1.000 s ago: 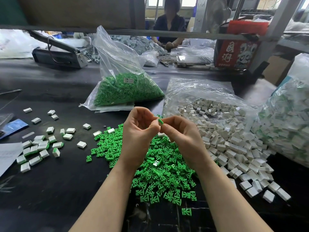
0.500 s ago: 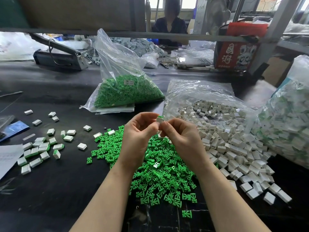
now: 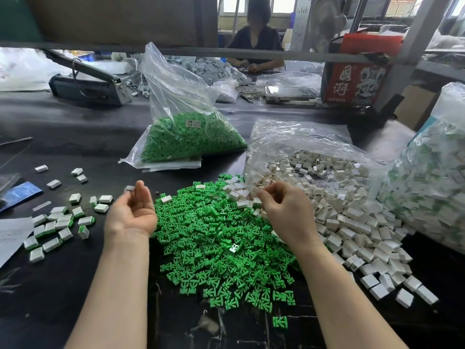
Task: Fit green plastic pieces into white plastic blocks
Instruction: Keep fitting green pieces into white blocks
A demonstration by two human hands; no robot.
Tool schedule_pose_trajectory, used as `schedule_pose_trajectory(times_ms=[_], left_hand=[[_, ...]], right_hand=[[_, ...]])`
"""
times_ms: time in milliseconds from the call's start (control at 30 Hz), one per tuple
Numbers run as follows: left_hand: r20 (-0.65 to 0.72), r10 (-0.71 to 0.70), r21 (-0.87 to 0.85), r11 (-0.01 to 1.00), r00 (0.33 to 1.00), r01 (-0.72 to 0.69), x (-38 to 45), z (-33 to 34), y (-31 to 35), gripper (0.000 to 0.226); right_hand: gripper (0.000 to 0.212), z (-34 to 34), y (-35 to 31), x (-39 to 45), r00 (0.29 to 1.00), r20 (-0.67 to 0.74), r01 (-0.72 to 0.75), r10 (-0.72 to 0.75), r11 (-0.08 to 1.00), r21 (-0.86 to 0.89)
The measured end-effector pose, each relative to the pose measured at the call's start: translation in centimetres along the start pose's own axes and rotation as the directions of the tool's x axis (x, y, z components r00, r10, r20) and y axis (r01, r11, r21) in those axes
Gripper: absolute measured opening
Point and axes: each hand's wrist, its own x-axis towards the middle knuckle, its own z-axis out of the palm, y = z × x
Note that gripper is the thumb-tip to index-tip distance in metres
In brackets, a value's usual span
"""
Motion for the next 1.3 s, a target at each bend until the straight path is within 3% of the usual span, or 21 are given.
schedule_pose_trajectory(times_ms=[100,233,333,400,433,500,567,633,700,767,833,1033,1300], left_hand=[[0.019,0.07,-0.092,0.993,0.997,-0.068,0.3,-0.3,0.5,0.023],[0.101,0.134,-0.115,0.986,0.986,-0.122,0.2,-0.4,0.9,0.039],[0.231,0.084,0.092,0.99,0.969,-0.107,-0.8,0.2,-0.1,0.025],[0.32,0.04,0.371,0.914,0.947,-0.164,-1.9,0.7,-1.3,0.021],[0.367,0.039,0.523,0.818,0.929,-0.241,-2.4,0.9,-2.2,0.019],[0.491,0.02,0.737,0.523,0.871,-0.428,-3.2,0.9,-4.0,0.018],[0.63,-0.081,0.762,0.252,0.772,-0.596,-3.9,0.6,-6.0,0.018],[0.731,-0.208,0.662,-0.01,0.65,-0.749,-4.0,0.0,-8.1,0.025],[0.786,-0.297,0.432,-0.364,0.542,-0.825,-3.6,-0.5,-9.8,0.037],[0.778,-0.369,0.255,-0.556,0.509,-0.791,-3.3,-0.9,-10.7,0.042],[0.756,-0.402,0.211,-0.598,0.517,-0.773,-3.2,-1.1,-10.8,0.042],[0.784,-0.311,0.296,-0.574,0.538,-0.763,-3.4,-0.8,-10.6,0.026],[0.785,-0.18,0.463,-0.466,0.592,-0.754,-4.0,-0.6,-10.4,0.017]], right_hand=[[0.008,0.0,0.1,0.0,1.0,-0.001,0.002,-0.003,0.995,-0.1],[0.001,0.1,-0.1,-0.2,0.995,0.089,0.056,-0.036,0.971,-0.234],[0.011,0.6,-0.6,-0.5,0.974,0.215,0.151,-0.077,0.923,-0.354],[0.022,0.9,-0.8,-0.8,0.956,0.287,0.195,-0.068,0.875,-0.444],[0.027,1.0,-0.9,-0.9,0.947,0.316,0.209,-0.054,0.851,-0.482],[0.032,1.2,-0.9,-1.0,0.936,0.351,0.219,-0.023,0.82,-0.529],[0.028,1.2,-0.9,-1.0,0.937,0.348,0.22,-0.024,0.815,-0.536],[0.021,1.2,-0.8,-0.9,0.942,0.332,0.228,-0.044,0.811,-0.539],[0.02,1.3,-0.6,-0.9,0.948,0.312,0.232,-0.061,0.803,-0.549],[0.027,1.3,-0.3,-0.7,0.958,0.276,0.223,-0.075,0.798,-0.559],[0.032,1.3,-0.2,-0.6,0.969,0.237,0.2,-0.072,0.79,-0.579],[0.046,1.8,0.1,-0.6,0.967,0.249,0.2,-0.048,0.749,-0.632],[0.028,2.1,0.0,-0.5,0.972,0.218,0.209,-0.091,0.759,-0.616]])
